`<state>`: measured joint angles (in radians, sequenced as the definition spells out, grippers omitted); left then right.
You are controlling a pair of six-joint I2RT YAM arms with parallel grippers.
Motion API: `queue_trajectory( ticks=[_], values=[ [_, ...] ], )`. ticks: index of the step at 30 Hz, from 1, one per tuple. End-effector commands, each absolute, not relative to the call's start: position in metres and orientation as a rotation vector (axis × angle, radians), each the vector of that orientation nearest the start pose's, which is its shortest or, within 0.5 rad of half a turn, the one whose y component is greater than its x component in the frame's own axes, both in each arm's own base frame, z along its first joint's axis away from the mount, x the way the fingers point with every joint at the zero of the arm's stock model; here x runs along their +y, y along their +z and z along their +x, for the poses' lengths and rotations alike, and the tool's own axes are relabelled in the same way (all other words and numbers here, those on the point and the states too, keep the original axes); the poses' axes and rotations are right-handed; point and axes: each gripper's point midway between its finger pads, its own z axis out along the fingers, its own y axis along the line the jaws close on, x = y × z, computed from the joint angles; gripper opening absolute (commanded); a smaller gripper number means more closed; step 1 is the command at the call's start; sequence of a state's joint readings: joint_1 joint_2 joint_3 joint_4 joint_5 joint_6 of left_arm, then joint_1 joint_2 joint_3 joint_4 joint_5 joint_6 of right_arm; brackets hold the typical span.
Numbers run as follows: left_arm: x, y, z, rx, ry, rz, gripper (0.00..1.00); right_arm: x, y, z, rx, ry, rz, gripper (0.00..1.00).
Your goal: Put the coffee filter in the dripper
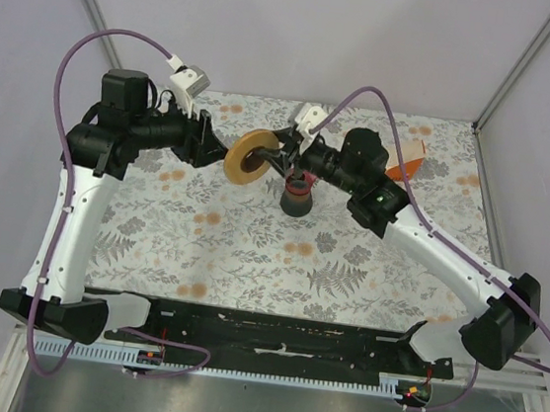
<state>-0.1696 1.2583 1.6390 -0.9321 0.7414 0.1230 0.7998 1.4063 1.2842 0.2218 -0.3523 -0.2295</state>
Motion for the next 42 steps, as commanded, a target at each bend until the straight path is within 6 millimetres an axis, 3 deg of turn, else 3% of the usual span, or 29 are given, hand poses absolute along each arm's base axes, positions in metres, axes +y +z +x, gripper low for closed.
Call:
queue_trajectory(
  ticks=[1, 2, 6, 10, 16, 24, 31, 37, 42],
  values=[
    [-0.127, 0.376, 0.305, 1.953, -0.525, 0.540, 0.63, 0.335, 0.356, 0.339, 1.434, 0.659, -0.889, 0.00],
    [-0.121, 0.373, 0.309, 1.961, -0.483, 0.522, 0.63, 0.330, 0.344, 0.342, 1.489, 0.658, -0.893, 0.00],
    [-0.108, 0.364, 0.319, 1.979, -0.389, 0.497, 0.64, 0.310, 0.326, 0.360, 1.612, 0.634, -0.876, 0.00],
    [-0.103, 0.356, 0.322, 1.991, -0.355, 0.502, 0.63, 0.287, 0.296, 0.392, 1.865, 0.528, -0.898, 0.00],
    [-0.103, 0.348, 0.320, 2.004, -0.354, 0.519, 0.63, 0.275, 0.252, 0.405, 2.177, 0.495, -0.981, 0.00],
    [-0.105, 0.337, 0.317, 2.024, -0.371, 0.534, 0.63, 0.273, 0.223, 0.410, 2.290, 0.487, -1.036, 0.00],
    [-0.107, 0.335, 0.316, 2.025, -0.388, 0.535, 0.63, 0.271, 0.194, 0.428, 2.344, 0.433, -1.036, 0.00],
    [-0.107, 0.330, 0.314, 2.036, -0.391, 0.546, 0.63, 0.271, 0.189, 0.438, 2.345, 0.412, -1.023, 0.00],
    [-0.108, 0.326, 0.312, 2.038, -0.403, 0.551, 0.63, 0.267, 0.180, 0.443, 2.363, 0.370, -1.017, 0.13]
  ],
)
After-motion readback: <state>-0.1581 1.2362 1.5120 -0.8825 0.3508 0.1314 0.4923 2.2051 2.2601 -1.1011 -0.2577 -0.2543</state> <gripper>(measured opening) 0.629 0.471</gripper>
